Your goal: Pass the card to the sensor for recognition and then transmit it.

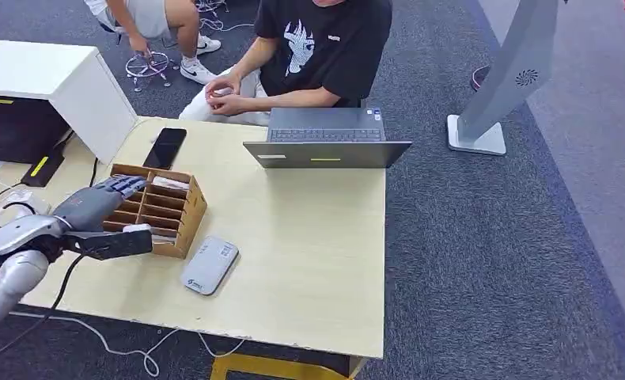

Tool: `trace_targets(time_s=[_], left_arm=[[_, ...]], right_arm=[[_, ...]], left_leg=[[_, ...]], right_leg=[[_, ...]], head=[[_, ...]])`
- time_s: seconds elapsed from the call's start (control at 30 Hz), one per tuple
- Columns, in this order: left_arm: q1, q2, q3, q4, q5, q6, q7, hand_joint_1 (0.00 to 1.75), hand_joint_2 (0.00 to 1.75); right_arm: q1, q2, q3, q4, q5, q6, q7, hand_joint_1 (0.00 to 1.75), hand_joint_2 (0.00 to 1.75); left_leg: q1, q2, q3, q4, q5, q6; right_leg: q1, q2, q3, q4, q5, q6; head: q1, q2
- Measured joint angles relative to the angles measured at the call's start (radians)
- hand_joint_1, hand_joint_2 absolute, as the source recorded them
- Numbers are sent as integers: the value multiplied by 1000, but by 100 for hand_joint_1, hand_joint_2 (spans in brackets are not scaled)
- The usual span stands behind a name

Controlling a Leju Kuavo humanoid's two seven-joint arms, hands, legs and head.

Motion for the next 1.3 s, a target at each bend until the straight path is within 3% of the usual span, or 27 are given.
trace_targets(time_s=[1.1, 1.3], left_arm=[[-160, -20, 2, 14, -20, -61, 6, 0, 175], [-203, -92, -2, 63, -113, 43, 15, 0, 175]], right_arm=[[0, 0, -7, -3, 15, 0, 0, 0, 175], [-1, 0, -7, -3, 23, 6, -2, 0, 175]], left_leg=[[0, 0, 0, 0, 0, 0], [-1, -1, 0, 0, 0, 0]], right_leg=[[0, 0, 0, 0, 0, 0], [0, -1, 0, 0, 0, 0]], head=[[0, 0], [0, 0]])
